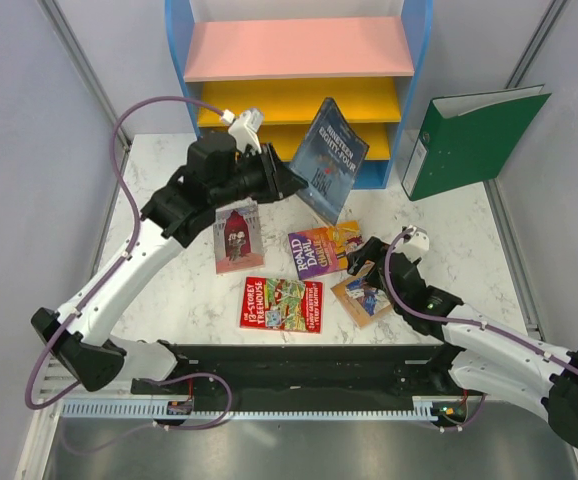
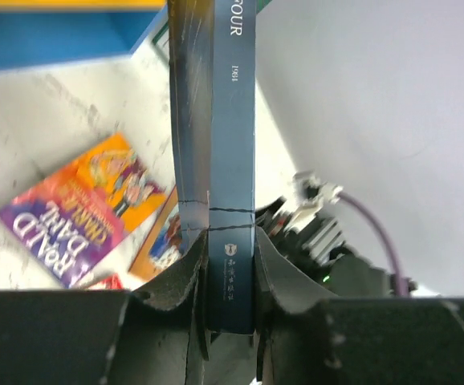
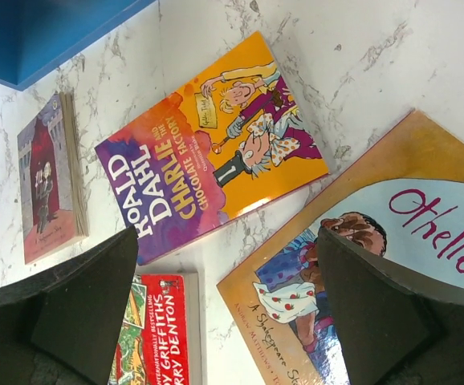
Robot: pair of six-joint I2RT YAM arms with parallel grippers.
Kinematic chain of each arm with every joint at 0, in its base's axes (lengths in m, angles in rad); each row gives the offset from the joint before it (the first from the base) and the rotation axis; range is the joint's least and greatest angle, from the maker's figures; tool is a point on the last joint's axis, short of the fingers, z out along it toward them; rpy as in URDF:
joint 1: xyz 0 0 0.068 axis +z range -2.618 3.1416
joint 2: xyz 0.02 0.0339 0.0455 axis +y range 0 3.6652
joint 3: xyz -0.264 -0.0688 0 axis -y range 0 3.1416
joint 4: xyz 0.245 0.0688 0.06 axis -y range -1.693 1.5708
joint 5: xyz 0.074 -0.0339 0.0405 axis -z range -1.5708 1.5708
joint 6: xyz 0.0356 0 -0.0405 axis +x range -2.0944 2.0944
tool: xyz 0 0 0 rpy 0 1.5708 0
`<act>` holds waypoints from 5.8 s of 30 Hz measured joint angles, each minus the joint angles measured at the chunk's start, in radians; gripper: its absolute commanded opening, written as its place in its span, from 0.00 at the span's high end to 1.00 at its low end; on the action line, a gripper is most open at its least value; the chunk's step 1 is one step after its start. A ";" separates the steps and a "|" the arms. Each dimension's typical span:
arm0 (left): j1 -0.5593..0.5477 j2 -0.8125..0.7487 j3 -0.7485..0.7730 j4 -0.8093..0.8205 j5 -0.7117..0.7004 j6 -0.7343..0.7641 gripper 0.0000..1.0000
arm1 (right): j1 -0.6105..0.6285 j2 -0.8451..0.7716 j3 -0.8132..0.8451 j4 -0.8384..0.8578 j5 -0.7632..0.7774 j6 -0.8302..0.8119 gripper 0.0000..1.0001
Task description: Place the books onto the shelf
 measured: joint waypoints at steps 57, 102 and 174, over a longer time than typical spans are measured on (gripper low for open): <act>0.229 0.809 0.794 0.481 -0.228 -0.766 0.71 | 0.000 0.096 -0.023 0.051 -0.076 -0.003 0.02; 0.245 0.595 0.644 0.212 -0.156 -0.818 0.00 | 0.000 0.097 -0.023 0.065 -0.082 -0.007 0.02; 0.231 0.612 0.523 0.386 -0.040 -0.457 0.98 | 0.000 0.120 -0.023 0.080 -0.101 -0.013 0.02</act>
